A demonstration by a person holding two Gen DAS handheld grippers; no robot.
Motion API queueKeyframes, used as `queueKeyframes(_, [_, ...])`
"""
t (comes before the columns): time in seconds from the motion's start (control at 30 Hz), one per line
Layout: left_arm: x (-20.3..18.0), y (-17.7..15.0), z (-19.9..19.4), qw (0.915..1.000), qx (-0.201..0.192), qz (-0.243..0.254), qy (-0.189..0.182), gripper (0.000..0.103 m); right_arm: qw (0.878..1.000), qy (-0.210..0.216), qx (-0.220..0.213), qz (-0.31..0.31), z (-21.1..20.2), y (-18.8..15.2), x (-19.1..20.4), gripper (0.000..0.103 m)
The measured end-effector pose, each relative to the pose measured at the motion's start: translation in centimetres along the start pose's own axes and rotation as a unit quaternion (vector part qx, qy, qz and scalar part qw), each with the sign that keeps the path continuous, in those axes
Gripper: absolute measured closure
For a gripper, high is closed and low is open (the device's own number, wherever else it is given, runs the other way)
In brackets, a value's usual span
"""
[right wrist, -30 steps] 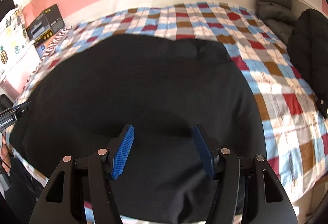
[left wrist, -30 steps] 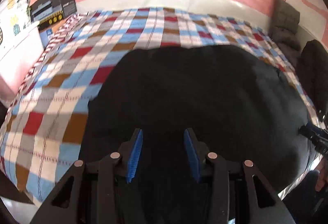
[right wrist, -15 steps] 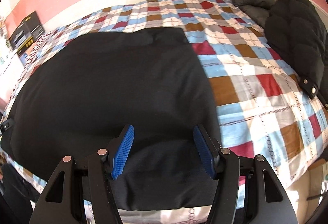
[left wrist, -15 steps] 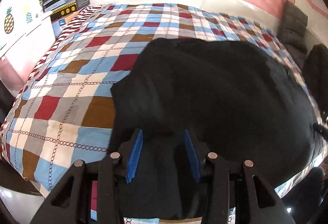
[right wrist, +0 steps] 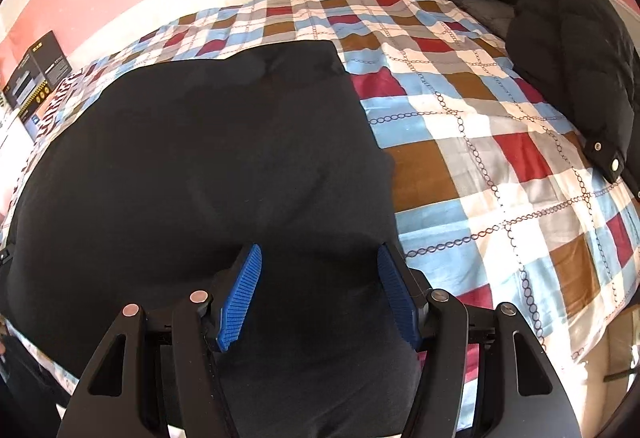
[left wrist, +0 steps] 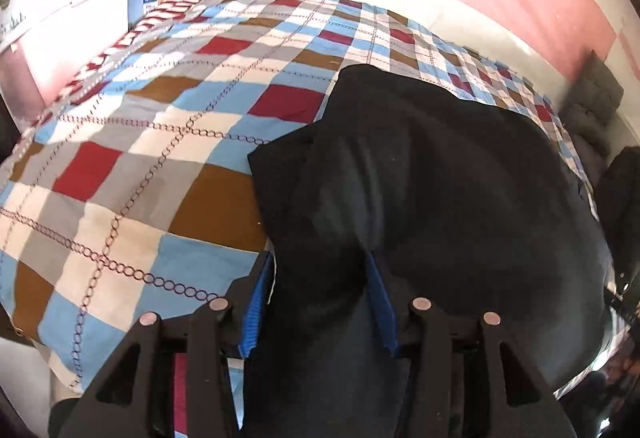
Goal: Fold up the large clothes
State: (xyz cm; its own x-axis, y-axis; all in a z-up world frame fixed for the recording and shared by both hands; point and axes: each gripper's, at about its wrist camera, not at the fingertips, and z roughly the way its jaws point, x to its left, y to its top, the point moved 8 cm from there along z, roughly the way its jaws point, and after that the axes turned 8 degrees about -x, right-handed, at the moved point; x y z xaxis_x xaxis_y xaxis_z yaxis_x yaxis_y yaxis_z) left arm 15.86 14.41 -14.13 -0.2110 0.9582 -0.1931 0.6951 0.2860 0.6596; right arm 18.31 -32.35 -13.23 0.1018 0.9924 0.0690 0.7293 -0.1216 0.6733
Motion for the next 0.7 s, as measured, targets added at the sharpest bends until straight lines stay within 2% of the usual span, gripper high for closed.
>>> queueKeyframes(0.1, [-0.4,0.8,-1.0,1.0000,0.001,0.000,0.006,0.062,1.000,-0.006,-0.003,0.010,-0.7,0.8,-0.6,0.043])
queueKeyframes(0.23, [-2.3,3.6,-1.5,0.9993,-0.029,0.023,-0.011,0.063,0.999,0.014,-0.024,0.029,-1.1,3.1,-0.7,0.046])
queueKeyframes(0.3, [-3.2,4.4,-0.6,0.9988,-0.030,0.031,-0.022,0.065,0.999,0.025,-0.021,0.029,-0.2,3.8,-0.3,0.050])
queueKeyframes(0.47, [-3.6,3.5,3.1,0.9989,-0.006,0.043,-0.019,0.068,0.999,0.022,0.009,0.043,2.7,2.8,-1.5,0.052])
queueKeyframes(0.6, [-3.8,3.4,2.9,0.9981,-0.011,0.057,-0.018,0.068,0.996,0.042,0.022,0.073,2.9,2.2,-2.7,0.051])
queueKeyframes(0.7, [-3.3,3.6,2.1,0.9991,-0.008,0.036,-0.023,0.068,0.996,0.054,0.024,0.074,2.3,2.3,-2.7,0.049])
